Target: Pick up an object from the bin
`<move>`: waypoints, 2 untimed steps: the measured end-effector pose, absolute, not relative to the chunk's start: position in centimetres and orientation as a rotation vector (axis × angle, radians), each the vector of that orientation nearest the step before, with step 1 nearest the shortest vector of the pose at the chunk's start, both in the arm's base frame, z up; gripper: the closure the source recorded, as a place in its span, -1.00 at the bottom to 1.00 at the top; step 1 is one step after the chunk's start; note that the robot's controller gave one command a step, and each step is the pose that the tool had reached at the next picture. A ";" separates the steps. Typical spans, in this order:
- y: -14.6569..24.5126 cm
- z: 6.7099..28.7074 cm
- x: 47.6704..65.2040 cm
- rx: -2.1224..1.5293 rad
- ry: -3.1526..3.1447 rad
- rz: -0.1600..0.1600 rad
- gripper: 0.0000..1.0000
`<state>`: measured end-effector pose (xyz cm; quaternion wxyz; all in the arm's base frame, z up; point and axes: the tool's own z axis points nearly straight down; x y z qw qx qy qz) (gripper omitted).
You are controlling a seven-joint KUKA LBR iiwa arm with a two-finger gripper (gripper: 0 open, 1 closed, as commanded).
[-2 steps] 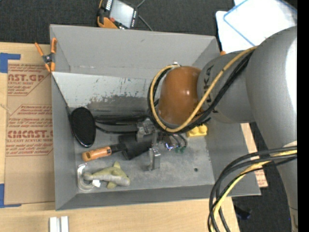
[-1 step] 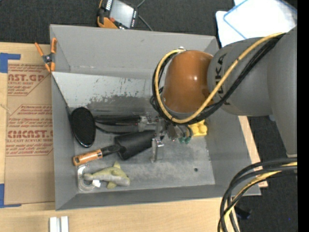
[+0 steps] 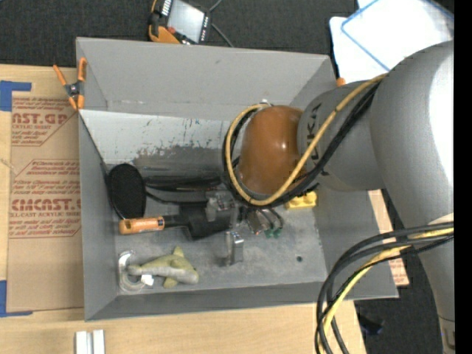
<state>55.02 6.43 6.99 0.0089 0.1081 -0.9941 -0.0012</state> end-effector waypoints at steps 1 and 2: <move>7.7 6.9 54.9 0.447 -3.117 -0.002 -1.00; 6.7 7.0 55.1 0.351 -3.108 -0.006 1.00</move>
Offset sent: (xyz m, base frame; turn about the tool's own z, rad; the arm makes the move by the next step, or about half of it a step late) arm -0.0001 0.0010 0.0000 -0.0072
